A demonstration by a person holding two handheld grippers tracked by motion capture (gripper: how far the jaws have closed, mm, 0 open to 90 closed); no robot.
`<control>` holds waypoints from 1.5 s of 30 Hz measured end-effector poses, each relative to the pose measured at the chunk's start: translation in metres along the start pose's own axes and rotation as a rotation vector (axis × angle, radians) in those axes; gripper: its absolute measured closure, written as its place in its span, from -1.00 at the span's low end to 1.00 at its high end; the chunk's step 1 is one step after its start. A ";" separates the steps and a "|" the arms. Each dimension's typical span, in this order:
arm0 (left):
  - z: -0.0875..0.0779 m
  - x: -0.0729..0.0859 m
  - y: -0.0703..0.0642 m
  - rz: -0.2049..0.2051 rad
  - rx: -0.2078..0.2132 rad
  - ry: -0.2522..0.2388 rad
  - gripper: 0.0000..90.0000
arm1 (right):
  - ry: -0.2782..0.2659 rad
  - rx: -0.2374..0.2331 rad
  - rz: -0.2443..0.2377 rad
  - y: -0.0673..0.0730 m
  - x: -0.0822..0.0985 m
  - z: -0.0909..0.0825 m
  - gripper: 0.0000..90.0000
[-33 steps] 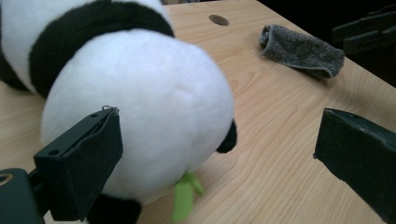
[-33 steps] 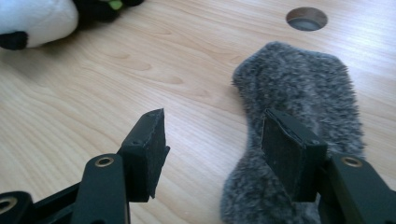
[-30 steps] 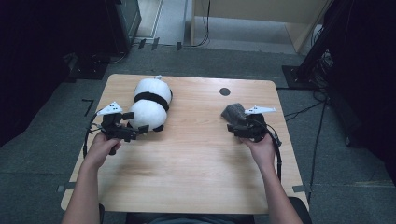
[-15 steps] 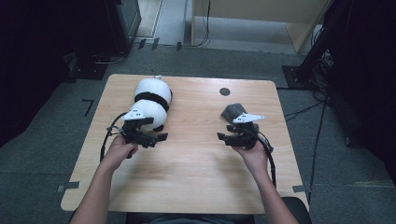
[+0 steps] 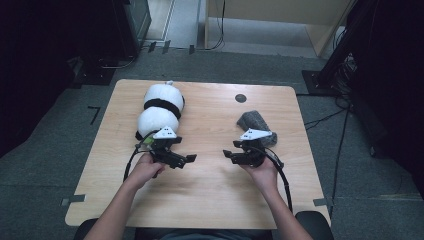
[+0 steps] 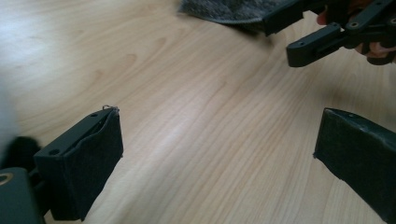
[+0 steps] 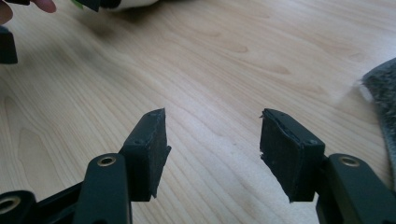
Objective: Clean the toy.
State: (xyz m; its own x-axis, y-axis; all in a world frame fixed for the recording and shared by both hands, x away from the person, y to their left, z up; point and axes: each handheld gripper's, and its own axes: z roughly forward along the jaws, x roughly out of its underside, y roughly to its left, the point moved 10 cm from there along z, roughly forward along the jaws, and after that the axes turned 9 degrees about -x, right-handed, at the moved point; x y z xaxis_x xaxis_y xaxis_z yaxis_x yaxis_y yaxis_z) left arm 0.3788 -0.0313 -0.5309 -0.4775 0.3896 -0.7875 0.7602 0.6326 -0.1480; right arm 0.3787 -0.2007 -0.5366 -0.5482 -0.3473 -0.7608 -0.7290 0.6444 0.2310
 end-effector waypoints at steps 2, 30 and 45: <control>0.004 0.002 -0.005 -0.001 0.015 0.005 -0.98 | 0.004 0.003 -0.009 0.001 0.001 0.003 -0.07; 0.046 0.033 -0.002 0.032 -0.090 0.089 -0.69 | 0.039 0.083 -0.039 0.000 0.035 0.037 -0.14; 0.046 0.034 -0.002 0.066 -0.117 0.104 -0.69 | 0.045 0.073 -0.079 0.002 0.036 0.042 -0.48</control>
State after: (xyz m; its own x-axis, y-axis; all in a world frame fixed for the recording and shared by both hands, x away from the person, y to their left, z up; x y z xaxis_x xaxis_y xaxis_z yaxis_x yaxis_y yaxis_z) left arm 0.3815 -0.0502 -0.5854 -0.4759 0.4966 -0.7259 0.7379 0.6745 -0.0223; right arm 0.3749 -0.1835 -0.5891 -0.5095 -0.4280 -0.7465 -0.7393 0.6615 0.1254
